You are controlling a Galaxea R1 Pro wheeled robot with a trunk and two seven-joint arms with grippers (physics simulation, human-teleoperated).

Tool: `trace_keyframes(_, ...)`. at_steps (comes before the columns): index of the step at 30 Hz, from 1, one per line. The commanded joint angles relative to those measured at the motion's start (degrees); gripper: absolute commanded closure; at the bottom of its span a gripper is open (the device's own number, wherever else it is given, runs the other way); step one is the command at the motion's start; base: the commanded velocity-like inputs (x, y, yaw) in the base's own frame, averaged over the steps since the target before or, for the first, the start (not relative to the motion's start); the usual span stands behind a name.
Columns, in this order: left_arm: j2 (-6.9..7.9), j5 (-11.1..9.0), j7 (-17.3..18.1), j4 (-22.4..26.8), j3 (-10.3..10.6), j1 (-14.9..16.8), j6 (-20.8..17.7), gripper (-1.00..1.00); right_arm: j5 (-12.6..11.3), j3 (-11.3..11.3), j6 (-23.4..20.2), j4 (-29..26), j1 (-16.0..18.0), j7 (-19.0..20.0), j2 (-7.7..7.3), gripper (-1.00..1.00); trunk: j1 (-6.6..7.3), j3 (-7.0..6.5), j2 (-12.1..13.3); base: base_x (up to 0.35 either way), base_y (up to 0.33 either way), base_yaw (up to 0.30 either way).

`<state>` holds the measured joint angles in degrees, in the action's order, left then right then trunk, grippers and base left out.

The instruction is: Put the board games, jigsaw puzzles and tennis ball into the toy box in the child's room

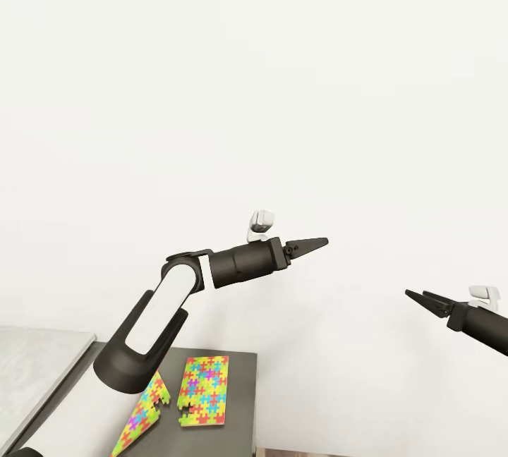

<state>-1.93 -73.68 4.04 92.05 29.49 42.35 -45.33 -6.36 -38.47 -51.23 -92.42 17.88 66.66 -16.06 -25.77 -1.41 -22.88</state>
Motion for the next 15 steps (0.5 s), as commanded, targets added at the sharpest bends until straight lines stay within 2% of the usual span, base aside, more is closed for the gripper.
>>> trace_keyframes(1,-0.02,0.19,0.27,-0.03,-0.04,0.02,-0.20,-1.00,-0.14,-0.04,-0.30,0.02,0.03,0.10,-0.01,-1.00,-0.02,0.02,-0.04,0.000,0.000,0.000)
trace_keyframes(3,-0.02,0.19,0.27,-0.03,-0.04,0.02,-0.20,-1.00,-0.14,-0.05,0.12,0.03,0.01,0.11,-0.01,-1.00,-0.02,0.02,-0.04,0.000,0.000,0.000)
trace_keyframes(7,1.28,0.14,-1.03,-1.34,-1.34,-1.28,-0.49,-1.00,-1.42,1.24,-0.03,1.32,1.30,-1.19,1.29,-1.00,-0.02,0.02,-0.04,0.000,0.000,0.000)
trace_keyframes(10,2.07,0.14,-1.99,-2.31,-1.37,-2.24,-0.49,-1.00,-1.42,2.21,-0.03,2.28,1.59,-2.15,2.26,-1.00,-0.02,0.02,-0.04,0.000,0.000,0.000)
trace_keyframes(15,2.07,0.14,-3.59,-3.34,-1.37,-3.85,-0.49,-1.00,-1.42,3.81,-0.03,3.89,1.59,-3.75,2.31,-1.00,-0.02,0.02,-0.04,0.000,0.000,0.000)
